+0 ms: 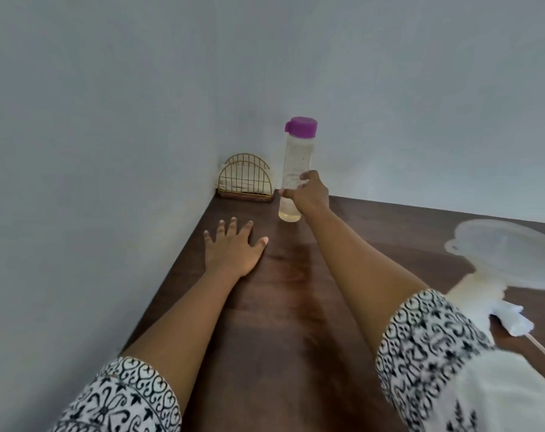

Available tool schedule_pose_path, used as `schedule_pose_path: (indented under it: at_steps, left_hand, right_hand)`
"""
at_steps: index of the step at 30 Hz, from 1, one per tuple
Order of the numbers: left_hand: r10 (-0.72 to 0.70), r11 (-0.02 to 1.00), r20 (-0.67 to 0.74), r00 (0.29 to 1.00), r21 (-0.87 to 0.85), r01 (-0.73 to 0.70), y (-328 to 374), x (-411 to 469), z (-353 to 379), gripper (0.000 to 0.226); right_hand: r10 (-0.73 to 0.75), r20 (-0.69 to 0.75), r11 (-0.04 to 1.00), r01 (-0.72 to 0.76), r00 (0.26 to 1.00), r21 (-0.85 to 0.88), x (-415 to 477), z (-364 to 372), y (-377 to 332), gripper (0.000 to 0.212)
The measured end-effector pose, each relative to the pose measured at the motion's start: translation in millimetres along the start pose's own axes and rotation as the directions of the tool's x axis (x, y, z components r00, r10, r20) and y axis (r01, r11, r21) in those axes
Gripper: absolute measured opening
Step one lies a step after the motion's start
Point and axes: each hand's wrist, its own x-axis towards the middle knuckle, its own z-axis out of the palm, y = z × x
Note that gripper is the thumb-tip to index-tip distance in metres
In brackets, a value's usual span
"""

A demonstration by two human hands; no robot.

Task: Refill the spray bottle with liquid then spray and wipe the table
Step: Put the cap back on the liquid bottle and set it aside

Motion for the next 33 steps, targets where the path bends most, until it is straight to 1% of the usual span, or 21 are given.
schedule_pose_path:
  at_steps: [6, 9, 17, 19, 21, 22, 23, 24, 26, 30, 33]
  left_hand:
    - [0.000, 1.000, -0.003, 1.000, 0.019, 0.000, -0.4, 20.4, 4.5, 0.073]
    - [-0.004, 1.000, -0.012, 1.000, 0.023, 0.004, 0.4, 25.9, 5.8, 0.074]
    - [-0.018, 0.999, -0.019, 1.000, 0.029, 0.018, 1.4, 26.7, 7.3, 0.073]
    - [-0.018, 1.000, -0.035, 0.999, 0.020, 0.018, 0.8, 26.4, 7.8, 0.074]
    - [-0.023, 1.000, -0.053, 0.998, 0.010, 0.023, 0.9, 25.3, 6.8, 0.074]
    - [-0.024, 1.000, -0.060, 0.998, 0.008, 0.025, 0.8, 25.2, 6.4, 0.074]
    - [-0.026, 1.000, -0.068, 0.997, 0.004, 0.027, 1.8, 23.7, 5.4, 0.074]
    - [-0.028, 1.000, -0.074, 0.997, -0.003, 0.028, 2.7, 21.8, 4.5, 0.073]
    - [-0.022, 1.000, -0.103, 0.994, -0.017, 0.020, 5.9, 16.0, 1.2, 0.069]
    - [0.027, 0.999, -0.221, 0.975, -0.023, -0.033, 9.8, 0.6, -5.8, 0.050]
    - [0.050, 0.995, -0.295, 0.954, -0.064, -0.072, 17.6, -16.6, -7.2, 0.046]
  right_hand:
    - [0.003, -0.007, 0.996, -0.004, 1.000, -0.095, 65.7, 28.0, 3.0, 0.064]
    - [-0.013, -0.008, 0.994, 0.012, 1.000, -0.110, 85.1, 34.5, 8.2, 0.064]
    - [-0.071, 0.004, 0.980, 0.070, 0.997, -0.188, 98.7, 37.5, 16.8, 0.066]
    - [-0.069, 0.024, 0.974, 0.072, 0.997, -0.213, 95.1, 35.1, 15.7, 0.073]
    - [-0.046, 0.030, 0.971, 0.052, 0.999, -0.232, 85.3, 30.5, 15.0, 0.090]
    - [-0.028, 0.011, 0.972, 0.030, 1.000, -0.232, 79.2, 28.7, 13.8, 0.097]
    - [-0.022, -0.015, 0.972, 0.018, 1.000, -0.235, 71.5, 25.6, 11.1, 0.099]
    - [-0.026, -0.038, 0.969, 0.016, 0.999, -0.245, 61.8, 23.0, 6.4, 0.096]
    - [-0.062, -0.072, 0.971, 0.044, 0.995, -0.237, 36.4, 15.9, -10.0, 0.083]
    - [-0.168, -0.070, 0.984, 0.164, 0.983, -0.064, -36.9, -0.6, -50.8, 0.066]
    - [-0.262, -0.058, 0.963, 0.265, 0.963, 0.050, -97.6, -29.1, -75.0, 0.054]
